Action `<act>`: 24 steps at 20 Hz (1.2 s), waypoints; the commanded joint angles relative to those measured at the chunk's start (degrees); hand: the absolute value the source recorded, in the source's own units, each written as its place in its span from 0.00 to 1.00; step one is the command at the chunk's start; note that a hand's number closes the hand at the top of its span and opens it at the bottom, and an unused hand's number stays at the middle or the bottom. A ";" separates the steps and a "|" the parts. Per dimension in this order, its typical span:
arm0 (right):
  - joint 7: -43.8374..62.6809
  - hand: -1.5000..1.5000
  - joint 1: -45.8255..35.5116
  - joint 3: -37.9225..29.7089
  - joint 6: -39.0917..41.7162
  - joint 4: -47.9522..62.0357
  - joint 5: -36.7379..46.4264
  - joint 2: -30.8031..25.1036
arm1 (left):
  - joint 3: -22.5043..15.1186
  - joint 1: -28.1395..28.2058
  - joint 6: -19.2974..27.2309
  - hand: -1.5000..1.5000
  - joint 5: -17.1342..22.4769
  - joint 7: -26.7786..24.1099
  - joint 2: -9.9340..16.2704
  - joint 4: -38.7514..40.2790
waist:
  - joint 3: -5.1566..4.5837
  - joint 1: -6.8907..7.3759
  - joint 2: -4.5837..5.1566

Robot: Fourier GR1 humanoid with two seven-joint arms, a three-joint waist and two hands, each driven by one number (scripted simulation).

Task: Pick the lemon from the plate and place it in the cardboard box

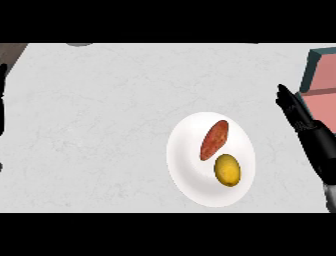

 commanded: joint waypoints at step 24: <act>40.89 0.00 -12.86 7.50 20.35 -21.90 17.67 -24.26 | -15.24 -0.16 -18.93 0.50 -9.15 -1.95 -2.07 -3.69 | -0.30 -2.10 0.10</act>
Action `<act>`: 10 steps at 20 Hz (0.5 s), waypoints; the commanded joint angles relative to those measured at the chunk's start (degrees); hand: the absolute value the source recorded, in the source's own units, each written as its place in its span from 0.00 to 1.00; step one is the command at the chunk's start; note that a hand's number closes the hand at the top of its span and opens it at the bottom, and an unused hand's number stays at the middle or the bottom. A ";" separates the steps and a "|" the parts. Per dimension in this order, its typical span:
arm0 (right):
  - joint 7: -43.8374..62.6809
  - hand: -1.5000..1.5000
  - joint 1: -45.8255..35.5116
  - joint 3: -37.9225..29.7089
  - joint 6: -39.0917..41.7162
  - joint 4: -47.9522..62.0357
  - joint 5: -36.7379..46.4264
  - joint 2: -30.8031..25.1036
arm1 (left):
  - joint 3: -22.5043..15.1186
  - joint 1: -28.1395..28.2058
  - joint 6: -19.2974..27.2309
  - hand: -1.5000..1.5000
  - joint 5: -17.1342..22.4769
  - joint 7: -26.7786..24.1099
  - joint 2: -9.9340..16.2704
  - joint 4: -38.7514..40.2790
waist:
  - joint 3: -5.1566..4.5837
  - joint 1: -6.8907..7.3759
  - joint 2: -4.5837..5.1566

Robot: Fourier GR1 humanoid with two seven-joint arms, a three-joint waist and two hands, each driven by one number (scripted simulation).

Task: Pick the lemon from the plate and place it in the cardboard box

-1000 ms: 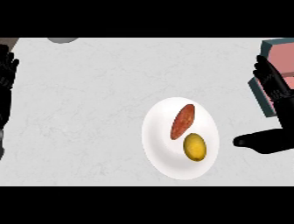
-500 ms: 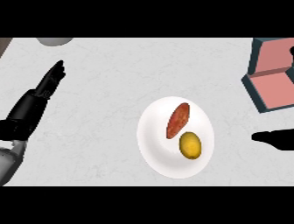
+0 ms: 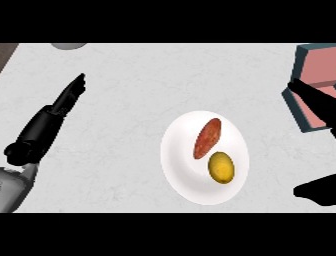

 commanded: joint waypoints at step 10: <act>32.57 0.00 -23.20 19.58 24.64 4.32 -5.52 12.39 | 0.20 -2.58 -2.52 0.50 -1.76 -0.59 -2.39 3.76 | -0.14 1.67 0.25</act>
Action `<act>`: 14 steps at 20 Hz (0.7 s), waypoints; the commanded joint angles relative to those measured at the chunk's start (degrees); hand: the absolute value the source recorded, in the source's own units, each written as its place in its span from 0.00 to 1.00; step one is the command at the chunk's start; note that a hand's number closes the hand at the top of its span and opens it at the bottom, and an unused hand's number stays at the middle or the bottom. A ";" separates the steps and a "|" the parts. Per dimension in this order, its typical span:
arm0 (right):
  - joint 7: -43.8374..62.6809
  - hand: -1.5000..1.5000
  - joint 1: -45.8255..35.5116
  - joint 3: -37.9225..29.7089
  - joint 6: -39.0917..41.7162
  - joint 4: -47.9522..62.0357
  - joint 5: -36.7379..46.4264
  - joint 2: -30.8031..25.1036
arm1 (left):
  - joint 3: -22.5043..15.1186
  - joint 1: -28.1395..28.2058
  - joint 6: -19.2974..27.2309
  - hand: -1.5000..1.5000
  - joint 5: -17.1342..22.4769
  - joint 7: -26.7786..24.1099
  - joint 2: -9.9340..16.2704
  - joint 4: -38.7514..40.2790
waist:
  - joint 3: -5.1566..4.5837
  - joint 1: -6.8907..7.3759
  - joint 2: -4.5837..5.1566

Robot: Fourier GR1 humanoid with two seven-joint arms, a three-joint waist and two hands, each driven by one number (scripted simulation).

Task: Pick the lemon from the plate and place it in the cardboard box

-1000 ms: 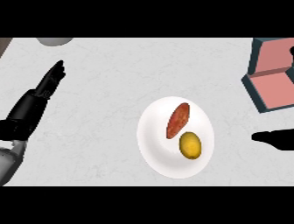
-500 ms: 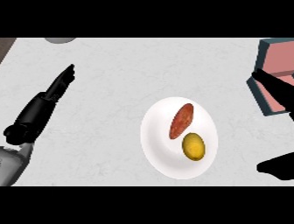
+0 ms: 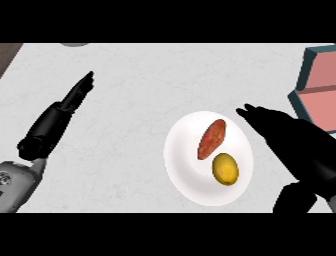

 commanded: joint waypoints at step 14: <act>23.56 0.00 -15.11 11.86 3.89 16.94 -5.98 21.05 | 3.32 2.51 -2.57 0.50 -0.13 1.84 1.09 -3.54 | 0.16 -1.25 -0.51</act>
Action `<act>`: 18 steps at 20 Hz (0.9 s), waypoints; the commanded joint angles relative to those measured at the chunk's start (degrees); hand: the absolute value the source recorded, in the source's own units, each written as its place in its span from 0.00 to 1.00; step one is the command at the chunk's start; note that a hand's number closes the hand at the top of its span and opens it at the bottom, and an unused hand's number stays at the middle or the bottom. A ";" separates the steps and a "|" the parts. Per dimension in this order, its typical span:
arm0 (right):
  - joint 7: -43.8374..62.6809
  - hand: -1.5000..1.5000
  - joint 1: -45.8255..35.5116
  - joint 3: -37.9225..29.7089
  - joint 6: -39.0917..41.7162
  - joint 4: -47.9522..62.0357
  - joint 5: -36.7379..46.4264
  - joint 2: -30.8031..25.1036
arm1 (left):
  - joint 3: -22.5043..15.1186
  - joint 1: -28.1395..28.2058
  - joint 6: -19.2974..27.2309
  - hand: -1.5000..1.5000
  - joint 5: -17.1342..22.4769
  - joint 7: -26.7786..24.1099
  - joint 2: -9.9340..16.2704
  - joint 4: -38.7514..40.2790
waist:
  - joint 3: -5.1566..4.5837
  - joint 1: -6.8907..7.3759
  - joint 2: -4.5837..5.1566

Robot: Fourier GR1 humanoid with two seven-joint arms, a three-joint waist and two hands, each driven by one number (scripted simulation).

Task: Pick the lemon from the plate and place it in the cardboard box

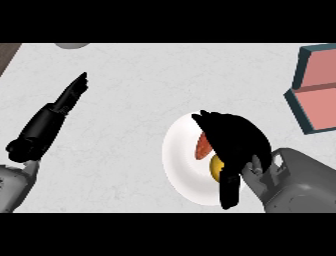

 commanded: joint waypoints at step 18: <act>9.49 0.00 -0.15 5.50 4.29 12.59 10.62 8.71 | 4.54 -1.40 -3.83 0.50 -0.94 0.41 -1.65 2.57 | 0.08 -1.50 0.08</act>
